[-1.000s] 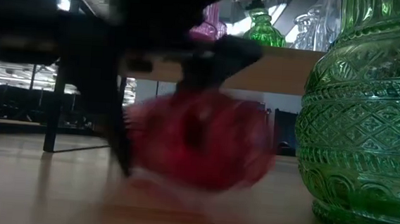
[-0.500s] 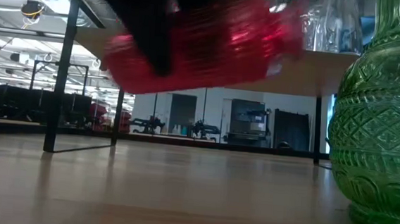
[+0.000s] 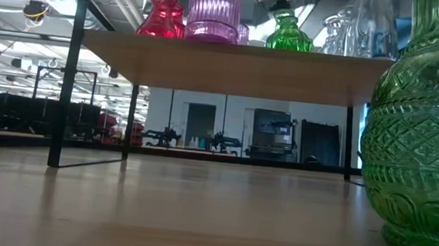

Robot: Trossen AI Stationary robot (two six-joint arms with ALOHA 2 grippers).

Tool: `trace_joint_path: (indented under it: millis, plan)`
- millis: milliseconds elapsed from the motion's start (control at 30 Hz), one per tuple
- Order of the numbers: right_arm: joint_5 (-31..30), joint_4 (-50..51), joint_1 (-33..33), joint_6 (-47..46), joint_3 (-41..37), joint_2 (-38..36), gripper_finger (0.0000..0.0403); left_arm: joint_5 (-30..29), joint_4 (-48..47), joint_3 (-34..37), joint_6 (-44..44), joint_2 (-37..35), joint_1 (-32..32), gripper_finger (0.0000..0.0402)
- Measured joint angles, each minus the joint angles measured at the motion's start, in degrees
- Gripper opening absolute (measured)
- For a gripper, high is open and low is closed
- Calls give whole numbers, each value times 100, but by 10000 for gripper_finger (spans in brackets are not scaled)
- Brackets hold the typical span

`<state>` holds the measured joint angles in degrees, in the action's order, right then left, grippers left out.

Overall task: Sort vases onto shelf
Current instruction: Put the red vase on the shelf aligned with the other red vases

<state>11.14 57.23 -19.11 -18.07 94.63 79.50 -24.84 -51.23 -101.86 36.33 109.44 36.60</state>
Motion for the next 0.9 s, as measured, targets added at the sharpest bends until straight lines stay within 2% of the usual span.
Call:
trace_joint_path:
  millis: [200, 333, 400, 500, 600, 767, 900]
  plan:
    - [2, -39, 0, 56, 0, 0, 40, -2691, -256, -2, 2388, -190, 743, 236]
    - [55, -25, 1, 58, 0, 0, 40, -4434, -1017, 1, 4153, -99, 1151, 236]
    - [140, -20, 2, 59, 0, 2, 40, -5113, -1520, 59, 4953, -55, 1253, 236]
    - [248, -25, 2, 57, 0, 2, 40, -5526, -1959, 275, 5835, -50, 1217, 236]
    - [278, -24, 0, 57, 0, 2, 40, -5596, -1907, 626, 6352, -42, 1060, 236]
    - [353, -12, 0, 15, 0, 4, 40, -5621, -1841, 1165, 6912, -37, 905, 236]
    - [435, -9, 0, 7, 0, 4, 40, -5481, -1748, 1415, 6967, -32, 814, 236]
